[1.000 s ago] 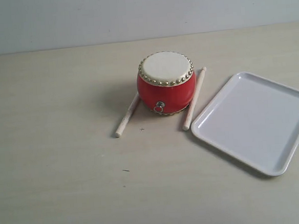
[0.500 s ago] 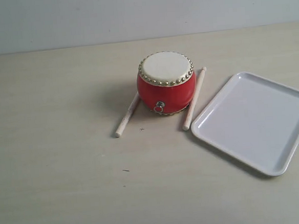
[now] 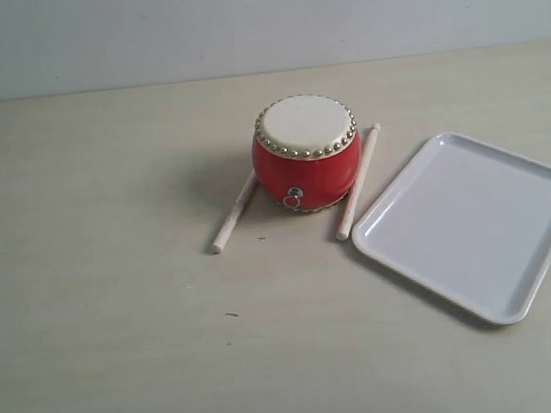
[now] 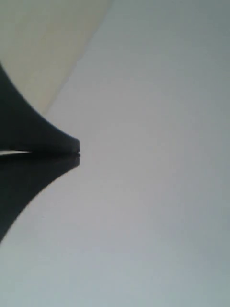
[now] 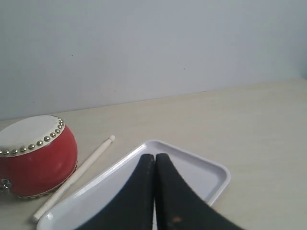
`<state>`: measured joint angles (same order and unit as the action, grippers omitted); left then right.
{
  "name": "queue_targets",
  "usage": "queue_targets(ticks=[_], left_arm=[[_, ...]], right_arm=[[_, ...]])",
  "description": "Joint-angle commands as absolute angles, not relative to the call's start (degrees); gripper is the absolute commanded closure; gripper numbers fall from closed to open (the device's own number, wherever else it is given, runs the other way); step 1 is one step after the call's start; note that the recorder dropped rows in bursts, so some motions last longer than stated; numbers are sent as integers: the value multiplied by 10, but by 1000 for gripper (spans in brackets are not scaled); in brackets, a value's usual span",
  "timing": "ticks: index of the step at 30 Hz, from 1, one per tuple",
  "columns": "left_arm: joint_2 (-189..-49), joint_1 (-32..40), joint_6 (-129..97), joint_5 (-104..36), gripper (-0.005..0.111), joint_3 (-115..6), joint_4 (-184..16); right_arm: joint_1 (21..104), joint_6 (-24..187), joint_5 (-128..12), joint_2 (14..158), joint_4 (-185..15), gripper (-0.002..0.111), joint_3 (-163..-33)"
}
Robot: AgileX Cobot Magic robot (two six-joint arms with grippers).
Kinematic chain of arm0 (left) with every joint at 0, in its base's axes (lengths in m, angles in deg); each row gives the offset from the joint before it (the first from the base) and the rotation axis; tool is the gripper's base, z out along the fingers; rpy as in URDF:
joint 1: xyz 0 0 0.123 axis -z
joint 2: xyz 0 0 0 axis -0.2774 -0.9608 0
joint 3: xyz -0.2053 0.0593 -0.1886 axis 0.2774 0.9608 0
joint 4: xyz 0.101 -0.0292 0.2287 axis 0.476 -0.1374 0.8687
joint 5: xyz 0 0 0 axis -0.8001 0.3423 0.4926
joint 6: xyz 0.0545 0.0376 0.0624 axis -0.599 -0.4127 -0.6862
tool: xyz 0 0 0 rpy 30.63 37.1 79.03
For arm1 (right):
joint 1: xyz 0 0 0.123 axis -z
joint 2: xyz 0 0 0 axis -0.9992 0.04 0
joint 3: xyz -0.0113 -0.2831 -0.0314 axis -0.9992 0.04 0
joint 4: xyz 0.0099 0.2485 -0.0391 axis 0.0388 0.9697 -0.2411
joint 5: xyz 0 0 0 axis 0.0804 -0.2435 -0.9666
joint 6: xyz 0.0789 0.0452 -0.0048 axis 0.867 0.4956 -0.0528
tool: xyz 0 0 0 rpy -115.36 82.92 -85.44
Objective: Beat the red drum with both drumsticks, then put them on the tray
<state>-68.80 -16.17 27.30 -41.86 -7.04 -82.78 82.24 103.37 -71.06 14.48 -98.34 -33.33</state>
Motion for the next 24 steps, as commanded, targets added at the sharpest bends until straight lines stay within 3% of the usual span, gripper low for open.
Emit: queue_targets(ticks=[1, 9, 13, 15, 19, 24], left_arm=[[-763, -161, 237, -519, 107, -121, -828], [-793, -161, 249, -491, 107, -126, -800], [-786, -161, 266, -332, 107, -126, -749], [-797, -161, 252, -317, 107, -131, -738], [-866, -161, 202, -206, 107, -215, -738], [-854, -161, 202, -205, 107, -205, -740]], right_arm=[[822, 1030, -708, 141, -984, 108, -331], [822, 1030, -708, 141, -984, 108, -331], [822, 1030, -708, 141, -984, 108, -331], [822, 1030, -708, 141, -984, 108, -331], [822, 1030, -708, 141, -984, 108, -331], [822, 1030, -708, 141, -984, 108, -331]])
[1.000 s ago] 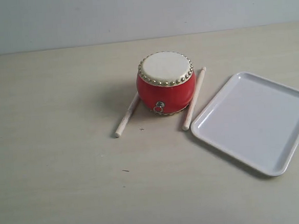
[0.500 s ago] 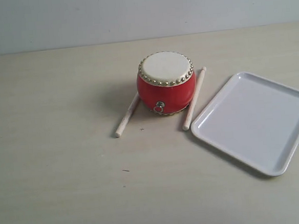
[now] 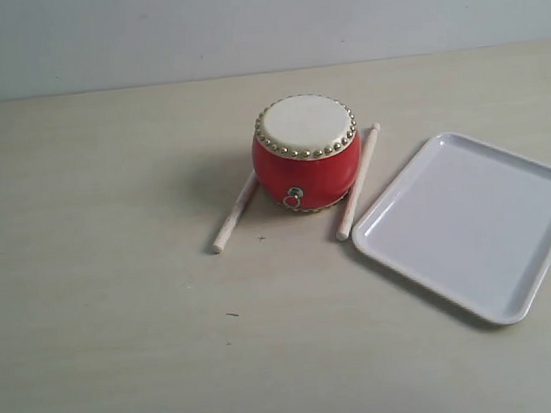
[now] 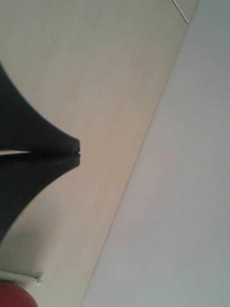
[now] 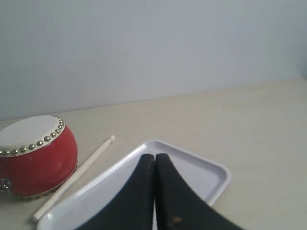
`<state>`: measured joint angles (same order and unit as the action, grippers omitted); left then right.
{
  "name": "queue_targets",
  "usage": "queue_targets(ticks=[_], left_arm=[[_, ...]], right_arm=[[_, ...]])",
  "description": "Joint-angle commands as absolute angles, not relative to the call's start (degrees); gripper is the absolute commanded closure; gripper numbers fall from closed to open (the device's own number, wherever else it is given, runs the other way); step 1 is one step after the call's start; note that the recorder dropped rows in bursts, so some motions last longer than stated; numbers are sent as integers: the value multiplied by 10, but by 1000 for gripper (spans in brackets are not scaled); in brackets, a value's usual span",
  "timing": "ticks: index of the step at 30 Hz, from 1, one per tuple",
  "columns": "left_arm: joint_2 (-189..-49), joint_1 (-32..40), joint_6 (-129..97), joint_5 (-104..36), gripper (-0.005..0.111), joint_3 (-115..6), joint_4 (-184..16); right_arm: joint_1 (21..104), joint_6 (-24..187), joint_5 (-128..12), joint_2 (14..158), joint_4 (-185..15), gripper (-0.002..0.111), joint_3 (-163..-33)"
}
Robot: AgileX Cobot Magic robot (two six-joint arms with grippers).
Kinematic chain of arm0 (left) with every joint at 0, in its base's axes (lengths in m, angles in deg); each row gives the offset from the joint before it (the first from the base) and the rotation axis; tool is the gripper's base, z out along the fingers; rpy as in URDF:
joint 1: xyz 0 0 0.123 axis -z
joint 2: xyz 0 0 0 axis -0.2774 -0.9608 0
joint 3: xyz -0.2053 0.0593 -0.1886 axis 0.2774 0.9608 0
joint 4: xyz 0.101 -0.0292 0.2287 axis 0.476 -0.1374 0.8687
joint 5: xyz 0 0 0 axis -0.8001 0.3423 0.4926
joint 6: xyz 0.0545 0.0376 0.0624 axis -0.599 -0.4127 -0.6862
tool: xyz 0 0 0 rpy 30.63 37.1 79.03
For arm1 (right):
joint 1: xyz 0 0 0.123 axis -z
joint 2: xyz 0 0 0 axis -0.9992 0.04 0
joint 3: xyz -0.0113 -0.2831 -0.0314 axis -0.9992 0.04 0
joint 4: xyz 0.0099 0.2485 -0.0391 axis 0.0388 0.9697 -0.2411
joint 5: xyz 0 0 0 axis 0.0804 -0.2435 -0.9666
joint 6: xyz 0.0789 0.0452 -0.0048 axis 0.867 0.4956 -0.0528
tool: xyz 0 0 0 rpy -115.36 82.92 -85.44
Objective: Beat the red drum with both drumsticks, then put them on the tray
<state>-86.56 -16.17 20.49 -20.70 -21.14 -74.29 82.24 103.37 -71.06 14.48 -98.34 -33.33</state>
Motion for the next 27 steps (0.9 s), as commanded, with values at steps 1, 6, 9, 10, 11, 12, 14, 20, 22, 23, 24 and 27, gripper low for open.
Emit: queue_targets(ticks=[1, 6, 9, 10, 11, 12, 14, 20, 22, 23, 24, 27], left_arm=[[-842, -161, 202, -227, 107, -195, -740], [-798, -161, 201, -295, 107, -154, -740], [-781, -161, 201, -300, 107, -132, -740], [-777, -161, 201, -301, 107, -124, -740], [-776, -161, 201, -302, 107, -118, -740], [-775, -161, 201, -303, 107, -115, -740], [-775, -161, 201, -307, 107, -110, -740], [-819, -161, 151, -280, 107, -162, -740], [-856, -161, 139, -240, 107, -199, -740], [-879, -161, 128, -217, 107, -221, -740], [-899, -161, 119, -196, 107, -240, -740], [-979, -161, 85, -113, 106, -321, -760]], right_arm=[[822, 1030, -708, 141, -984, 108, -331], [822, 1030, -708, 141, -984, 108, -331], [822, 1030, -708, 141, -988, 108, -331], [822, 1030, -708, 141, -988, 108, -331], [822, 1030, -708, 141, -987, 108, -331], [822, 1030, -708, 141, -987, 108, -331], [822, 1030, -708, 141, -987, 108, -331], [822, 1030, -708, 141, -987, 108, -331], [822, 1030, -708, 141, -986, 108, -331], [822, 1030, -708, 141, -986, 108, -331], [822, 1030, -708, 141, -986, 108, -331], [822, 1030, -708, 141, -986, 108, -331]])
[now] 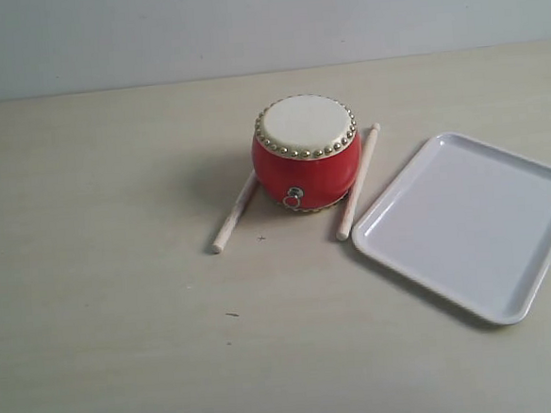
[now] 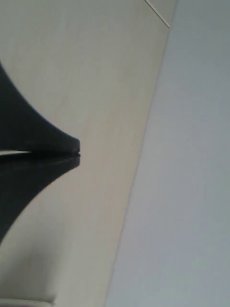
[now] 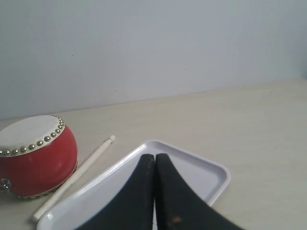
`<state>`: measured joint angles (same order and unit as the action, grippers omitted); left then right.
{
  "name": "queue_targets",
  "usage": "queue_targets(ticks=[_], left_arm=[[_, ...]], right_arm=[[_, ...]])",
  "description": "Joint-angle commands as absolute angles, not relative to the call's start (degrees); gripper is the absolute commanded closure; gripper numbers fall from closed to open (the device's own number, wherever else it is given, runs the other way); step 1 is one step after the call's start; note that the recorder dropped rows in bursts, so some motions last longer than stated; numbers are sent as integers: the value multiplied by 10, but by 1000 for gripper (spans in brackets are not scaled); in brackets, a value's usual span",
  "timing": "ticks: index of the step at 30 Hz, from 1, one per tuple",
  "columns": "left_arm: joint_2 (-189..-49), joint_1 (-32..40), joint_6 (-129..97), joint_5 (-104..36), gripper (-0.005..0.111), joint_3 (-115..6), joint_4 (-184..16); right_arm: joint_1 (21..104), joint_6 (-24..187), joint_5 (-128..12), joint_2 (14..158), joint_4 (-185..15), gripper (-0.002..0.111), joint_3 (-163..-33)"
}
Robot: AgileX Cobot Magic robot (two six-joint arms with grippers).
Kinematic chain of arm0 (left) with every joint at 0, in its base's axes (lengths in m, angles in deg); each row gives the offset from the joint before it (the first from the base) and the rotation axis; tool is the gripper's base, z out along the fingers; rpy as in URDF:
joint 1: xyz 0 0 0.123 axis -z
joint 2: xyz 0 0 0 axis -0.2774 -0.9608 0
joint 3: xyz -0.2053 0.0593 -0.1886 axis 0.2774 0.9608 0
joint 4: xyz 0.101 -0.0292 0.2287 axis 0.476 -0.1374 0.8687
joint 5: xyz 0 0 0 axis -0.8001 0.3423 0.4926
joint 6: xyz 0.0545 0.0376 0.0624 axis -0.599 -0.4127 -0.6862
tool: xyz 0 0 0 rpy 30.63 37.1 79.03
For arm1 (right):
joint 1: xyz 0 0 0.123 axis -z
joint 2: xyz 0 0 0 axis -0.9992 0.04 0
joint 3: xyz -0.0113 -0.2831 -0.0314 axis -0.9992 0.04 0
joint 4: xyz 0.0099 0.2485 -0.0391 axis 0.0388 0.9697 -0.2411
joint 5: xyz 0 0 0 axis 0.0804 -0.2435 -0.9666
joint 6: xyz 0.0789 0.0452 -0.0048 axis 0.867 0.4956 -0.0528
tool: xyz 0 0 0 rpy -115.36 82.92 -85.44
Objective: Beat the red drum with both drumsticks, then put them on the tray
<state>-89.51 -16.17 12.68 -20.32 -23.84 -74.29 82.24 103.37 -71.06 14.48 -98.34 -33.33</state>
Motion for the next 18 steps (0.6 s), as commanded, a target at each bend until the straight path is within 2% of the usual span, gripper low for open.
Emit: queue_targets(ticks=[1, 4, 9, 13, 18], left_arm=[[-1009, -161, 55, -90, 106, -349, -782], [-1094, -161, -53, -27, 100, -427, -872], [-1226, -161, -278, 80, 83, -550, -1091], [-1308, -145, -300, 138, 75, -629, -1109], [-1351, -136, -298, 97, 72, -649, -1131]], right_arm=[[822, 1030, -708, 141, -986, 108, -331], [822, 1030, -708, 141, -986, 108, -331], [822, 1030, -708, 141, -986, 108, -331], [822, 1030, -708, 141, -986, 108, -331], [822, 1030, -708, 141, -986, 108, -331]])
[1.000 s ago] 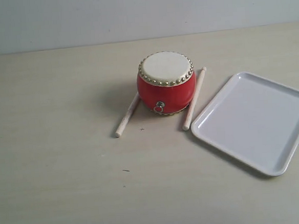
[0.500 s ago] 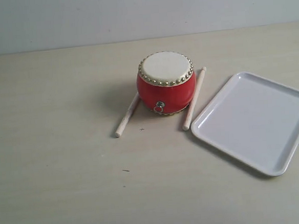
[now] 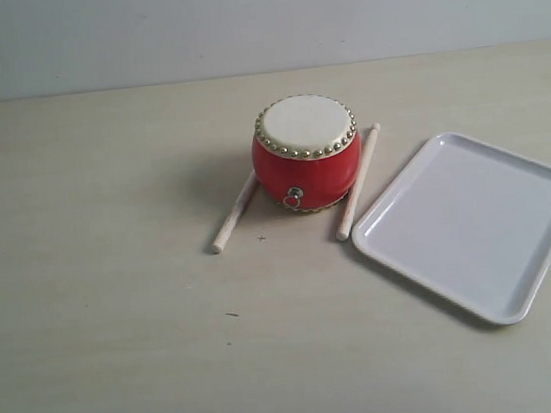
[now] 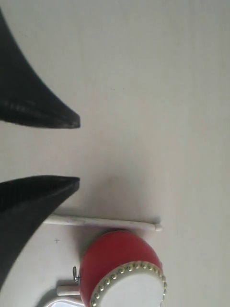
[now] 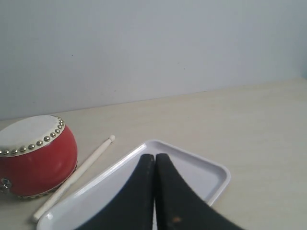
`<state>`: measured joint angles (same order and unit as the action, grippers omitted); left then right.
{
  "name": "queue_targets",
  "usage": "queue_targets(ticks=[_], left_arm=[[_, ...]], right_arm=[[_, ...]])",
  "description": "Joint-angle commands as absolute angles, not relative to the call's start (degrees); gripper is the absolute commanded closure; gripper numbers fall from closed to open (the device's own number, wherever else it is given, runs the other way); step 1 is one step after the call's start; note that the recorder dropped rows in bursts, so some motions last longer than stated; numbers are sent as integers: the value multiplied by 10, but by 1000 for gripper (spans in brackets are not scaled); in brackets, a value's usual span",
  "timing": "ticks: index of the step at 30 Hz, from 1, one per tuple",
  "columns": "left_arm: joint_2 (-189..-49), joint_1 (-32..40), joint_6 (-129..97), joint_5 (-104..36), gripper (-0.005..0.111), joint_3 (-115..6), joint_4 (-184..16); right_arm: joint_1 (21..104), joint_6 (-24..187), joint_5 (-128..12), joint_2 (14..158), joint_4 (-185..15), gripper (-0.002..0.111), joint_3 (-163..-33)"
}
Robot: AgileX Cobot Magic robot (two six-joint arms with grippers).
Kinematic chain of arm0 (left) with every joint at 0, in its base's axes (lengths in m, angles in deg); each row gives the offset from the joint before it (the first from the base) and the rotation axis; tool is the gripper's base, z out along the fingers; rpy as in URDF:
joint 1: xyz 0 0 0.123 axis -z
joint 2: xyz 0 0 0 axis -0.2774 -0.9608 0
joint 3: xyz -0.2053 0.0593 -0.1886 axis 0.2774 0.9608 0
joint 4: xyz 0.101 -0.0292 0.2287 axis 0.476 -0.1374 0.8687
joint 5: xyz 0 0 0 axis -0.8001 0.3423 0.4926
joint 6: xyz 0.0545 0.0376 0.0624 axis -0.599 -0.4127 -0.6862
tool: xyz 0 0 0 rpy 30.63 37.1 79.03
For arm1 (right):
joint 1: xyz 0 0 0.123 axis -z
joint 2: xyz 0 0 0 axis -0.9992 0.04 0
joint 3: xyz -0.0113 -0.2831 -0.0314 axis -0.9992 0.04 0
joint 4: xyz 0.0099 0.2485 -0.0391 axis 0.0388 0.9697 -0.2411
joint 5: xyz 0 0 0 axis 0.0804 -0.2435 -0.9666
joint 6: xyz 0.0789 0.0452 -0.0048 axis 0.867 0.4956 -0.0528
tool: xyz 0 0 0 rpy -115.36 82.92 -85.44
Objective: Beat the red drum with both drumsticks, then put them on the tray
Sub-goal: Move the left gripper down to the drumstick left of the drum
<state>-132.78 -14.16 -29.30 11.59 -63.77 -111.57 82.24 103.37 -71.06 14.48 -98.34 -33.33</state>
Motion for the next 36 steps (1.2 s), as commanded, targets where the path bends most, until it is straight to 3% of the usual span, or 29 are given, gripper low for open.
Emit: queue_targets(ticks=[1, 8, 12, 16, 21, 36], left_arm=[[-1357, -136, -293, 94, 72, -649, -1139], [-1376, -136, -296, -49, 72, -652, -1204], [-1416, -91, -207, 85, 73, -744, -1062], [-1478, 0, -56, 240, 73, -848, -801], [-1547, 49, -6, 315, 52, -875, -801], [-1644, 137, 4, 281, 52, -875, -850]], right_arm=[[822, 1030, -708, 141, -986, 108, -331], [822, 1030, -708, 141, -985, 108, -331], [822, 1030, -708, 141, -985, 108, -331], [822, 1030, -708, 141, -985, 108, -331], [822, 1030, -708, 141, -985, 108, -331], [822, 1030, -708, 141, -985, 108, -331]])
